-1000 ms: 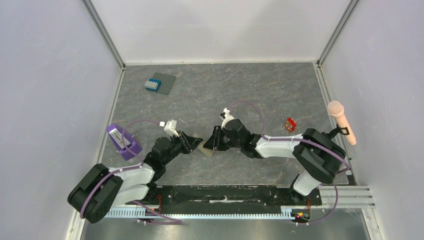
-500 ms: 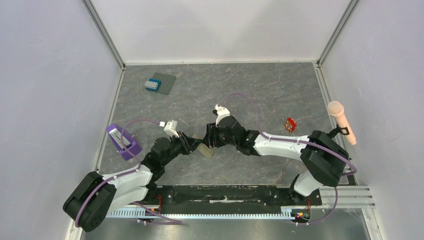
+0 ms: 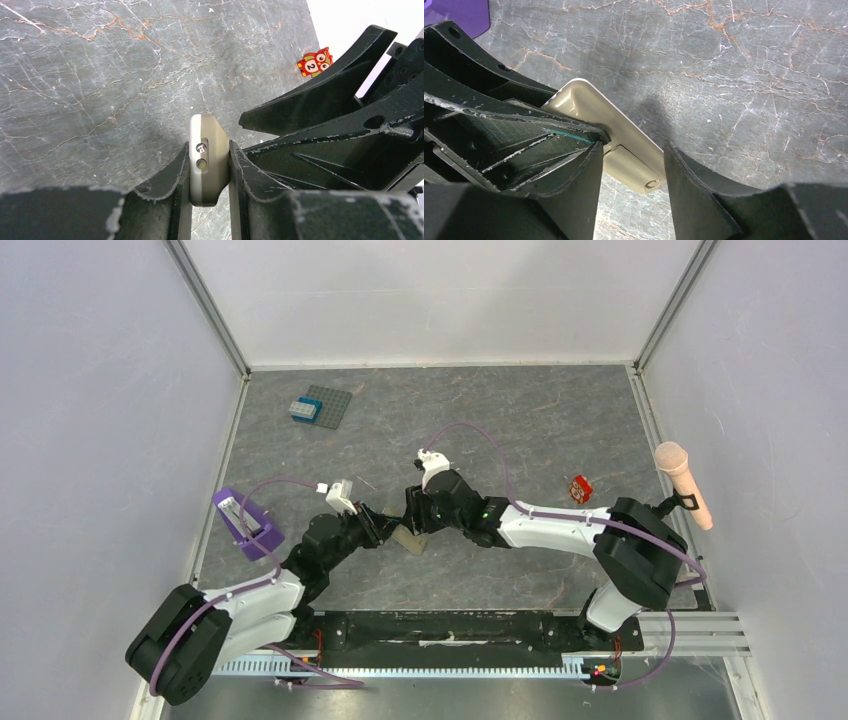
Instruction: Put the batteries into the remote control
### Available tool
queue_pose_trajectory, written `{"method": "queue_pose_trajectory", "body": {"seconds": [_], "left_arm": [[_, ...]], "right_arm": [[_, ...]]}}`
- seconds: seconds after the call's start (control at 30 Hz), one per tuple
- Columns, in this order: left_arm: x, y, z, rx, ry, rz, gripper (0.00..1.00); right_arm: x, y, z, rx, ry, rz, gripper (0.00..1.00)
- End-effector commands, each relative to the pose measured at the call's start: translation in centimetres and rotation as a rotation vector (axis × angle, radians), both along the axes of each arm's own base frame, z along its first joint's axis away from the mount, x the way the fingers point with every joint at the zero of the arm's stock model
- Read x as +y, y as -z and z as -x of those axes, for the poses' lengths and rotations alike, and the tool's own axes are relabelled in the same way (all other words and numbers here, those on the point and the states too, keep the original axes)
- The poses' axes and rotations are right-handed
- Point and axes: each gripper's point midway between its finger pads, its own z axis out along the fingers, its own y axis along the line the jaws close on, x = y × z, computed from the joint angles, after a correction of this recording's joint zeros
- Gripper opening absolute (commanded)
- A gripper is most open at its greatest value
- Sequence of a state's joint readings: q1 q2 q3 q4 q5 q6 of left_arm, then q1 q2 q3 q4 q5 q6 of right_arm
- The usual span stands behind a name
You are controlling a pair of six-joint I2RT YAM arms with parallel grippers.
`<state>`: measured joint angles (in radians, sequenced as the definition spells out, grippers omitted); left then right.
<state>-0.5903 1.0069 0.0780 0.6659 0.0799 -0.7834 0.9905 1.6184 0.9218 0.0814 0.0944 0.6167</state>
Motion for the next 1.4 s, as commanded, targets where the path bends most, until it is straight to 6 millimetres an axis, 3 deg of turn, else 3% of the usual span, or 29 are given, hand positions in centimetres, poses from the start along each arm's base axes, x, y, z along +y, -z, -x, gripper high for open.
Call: {"method": "queue_pose_trajectory", "body": {"seconds": [0.0,0.17,0.37,0.7,0.97,1.2,1.37], "left_arm": [[-0.3,0.4,0.3,-0.031,0.057,-0.082,0.02],[0.1,0.6,0.2,-0.020,0.034,-0.083,0.02],[0.4,0.6,0.1,-0.017,0.014,-0.091,0.02],[0.2,0.4,0.1,-0.016,0.020,-0.083,0.02],[0.1,0.2,0.1,-0.020,0.024,-0.078,0.02],[0.4,-0.2,-0.1,-0.052,0.013,-0.095,0.02],[1.3,-0.2,-0.7,-0.069,-0.023,-0.159,0.02]], "right_arm": [[0.4,1.5,0.3,0.007,-0.016,0.055,0.48],[0.5,1.3,0.5,0.006,-0.016,0.033,0.33],[0.5,0.4,0.8,-0.005,-0.016,-0.013,0.39],[0.8,1.1,1.1,0.011,-0.018,-0.004,0.48],[2.5,0.2,1.8,0.166,0.043,-0.067,0.49],[0.2,3.0,0.8,0.200,0.148,0.153,0.36],[-2.2,4.0,0.3,0.163,0.180,0.293,0.34]]}}
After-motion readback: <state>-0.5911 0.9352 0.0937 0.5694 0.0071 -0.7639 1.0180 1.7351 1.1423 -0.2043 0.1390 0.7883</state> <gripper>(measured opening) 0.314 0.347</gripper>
